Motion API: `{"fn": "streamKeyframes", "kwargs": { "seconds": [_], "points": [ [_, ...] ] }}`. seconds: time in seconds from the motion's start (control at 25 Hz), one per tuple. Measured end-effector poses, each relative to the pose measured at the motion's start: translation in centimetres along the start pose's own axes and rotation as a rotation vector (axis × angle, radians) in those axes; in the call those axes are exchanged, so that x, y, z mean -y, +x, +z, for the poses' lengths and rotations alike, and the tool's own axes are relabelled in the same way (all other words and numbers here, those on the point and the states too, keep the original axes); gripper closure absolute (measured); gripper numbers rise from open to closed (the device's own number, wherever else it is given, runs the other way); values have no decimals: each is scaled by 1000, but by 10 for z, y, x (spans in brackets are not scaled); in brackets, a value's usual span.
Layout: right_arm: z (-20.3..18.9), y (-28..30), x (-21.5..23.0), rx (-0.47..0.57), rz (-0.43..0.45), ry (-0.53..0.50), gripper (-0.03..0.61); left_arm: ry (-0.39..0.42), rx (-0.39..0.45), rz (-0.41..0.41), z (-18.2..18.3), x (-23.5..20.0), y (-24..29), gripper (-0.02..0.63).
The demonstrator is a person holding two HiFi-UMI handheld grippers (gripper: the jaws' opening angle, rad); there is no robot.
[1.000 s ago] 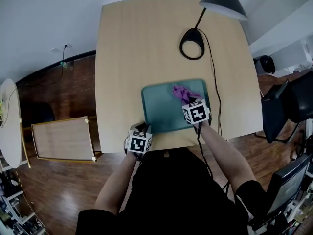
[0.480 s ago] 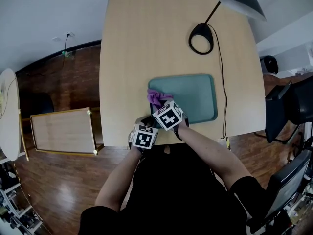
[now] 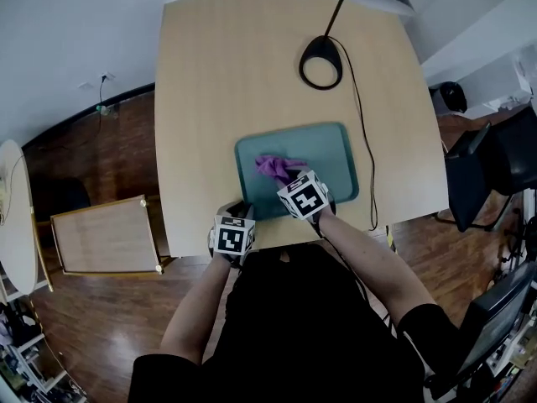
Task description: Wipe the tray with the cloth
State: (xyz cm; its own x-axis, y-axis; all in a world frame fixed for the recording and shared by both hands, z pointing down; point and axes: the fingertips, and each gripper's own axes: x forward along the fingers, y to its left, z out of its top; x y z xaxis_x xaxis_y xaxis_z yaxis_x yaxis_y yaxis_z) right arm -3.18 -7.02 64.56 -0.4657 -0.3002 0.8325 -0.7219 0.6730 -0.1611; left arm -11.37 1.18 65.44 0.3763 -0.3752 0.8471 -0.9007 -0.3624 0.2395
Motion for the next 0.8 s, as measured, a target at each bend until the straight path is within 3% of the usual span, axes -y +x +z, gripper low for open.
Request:
{"fn": "streamKeyframes", "kwargs": {
  "seconds": [0.28, 0.44, 0.6, 0.8],
  "points": [
    [-72, -58, 118, -48, -198, 88, 491, -5, -4, 21, 0, 0, 2, 511],
    [-95, -82, 165, -59, -307, 170, 492, 3, -7, 28, 1, -2, 4, 511],
    [-94, -76, 157, -54, -322, 263, 492, -2, -5, 22, 0, -1, 1, 509],
    [-58, -43, 80, -39, -201, 158, 492, 0, 5, 7, 2, 1, 2, 509]
  ]
}}
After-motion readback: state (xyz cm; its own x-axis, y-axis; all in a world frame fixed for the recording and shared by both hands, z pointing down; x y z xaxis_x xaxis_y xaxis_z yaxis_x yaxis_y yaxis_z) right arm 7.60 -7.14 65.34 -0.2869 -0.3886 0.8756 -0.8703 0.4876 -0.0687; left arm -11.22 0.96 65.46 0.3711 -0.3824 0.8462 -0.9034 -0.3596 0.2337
